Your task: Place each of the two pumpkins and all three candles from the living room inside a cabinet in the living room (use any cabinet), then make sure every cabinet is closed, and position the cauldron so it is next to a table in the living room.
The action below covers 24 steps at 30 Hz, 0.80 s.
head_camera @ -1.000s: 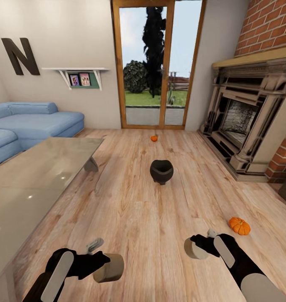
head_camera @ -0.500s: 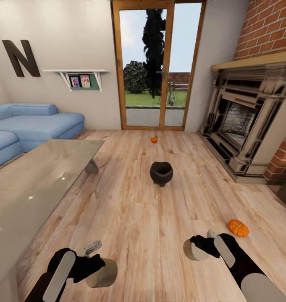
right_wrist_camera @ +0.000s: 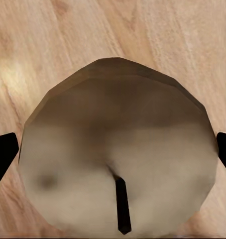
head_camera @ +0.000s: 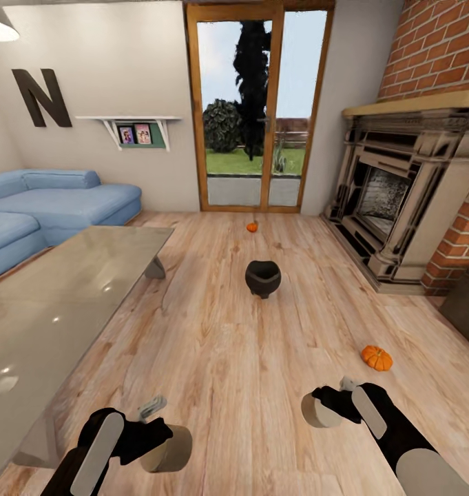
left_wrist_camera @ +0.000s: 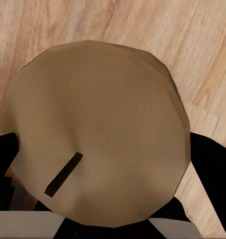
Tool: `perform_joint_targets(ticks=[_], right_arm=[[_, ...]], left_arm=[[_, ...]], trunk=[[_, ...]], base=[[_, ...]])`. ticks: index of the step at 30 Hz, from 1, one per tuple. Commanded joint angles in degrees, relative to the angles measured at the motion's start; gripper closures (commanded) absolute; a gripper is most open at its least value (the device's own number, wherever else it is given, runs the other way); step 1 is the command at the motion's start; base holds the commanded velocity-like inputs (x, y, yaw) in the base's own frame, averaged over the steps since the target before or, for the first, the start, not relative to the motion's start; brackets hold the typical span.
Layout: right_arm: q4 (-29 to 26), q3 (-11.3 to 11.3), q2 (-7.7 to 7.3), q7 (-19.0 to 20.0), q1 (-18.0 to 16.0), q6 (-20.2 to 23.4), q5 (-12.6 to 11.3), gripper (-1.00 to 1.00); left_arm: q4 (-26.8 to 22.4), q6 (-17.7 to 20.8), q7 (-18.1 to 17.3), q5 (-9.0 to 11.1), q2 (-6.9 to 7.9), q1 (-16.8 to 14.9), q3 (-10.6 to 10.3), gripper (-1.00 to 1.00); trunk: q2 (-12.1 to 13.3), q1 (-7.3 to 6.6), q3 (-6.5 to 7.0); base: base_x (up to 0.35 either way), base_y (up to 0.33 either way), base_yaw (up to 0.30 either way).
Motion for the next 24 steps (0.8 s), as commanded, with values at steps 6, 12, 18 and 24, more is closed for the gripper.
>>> perform_joint_targets(ticks=[6,12,18,24], right_arm=[[0.01,0.00,0.00,-0.02,0.00,0.02,-0.05,1.00],[0.17,-0.08,-0.02,0.05,0.00,0.13,-0.14,1.00],[0.28,-0.14,-0.02,0.06,0.00,0.16,-0.16,1.00],[0.41,-0.17,-0.03,0.06,0.00,0.16,-0.16,1.00]], left_arm=[[0.00,-0.02,0.00,0.08,0.00,0.00,0.00,1.00],[0.00,-0.02,0.00,0.09,0.00,0.00,0.00,1.00],[0.00,0.01,0.00,0.09,0.01,0.00,0.00,1.00],[0.00,-0.01,-0.08,0.12,0.03,0.00,0.00,1.00]], trunk=[[2.42,-1.33,0.91],[4.83,-2.64,1.76],[7.23,-3.96,2.67],[8.03,-4.40,2.90]], base=[[-0.189,0.000,-0.028],[-0.012,0.000,-0.221],[-0.001,0.000,-0.261],[0.000,0.000,-0.270]])
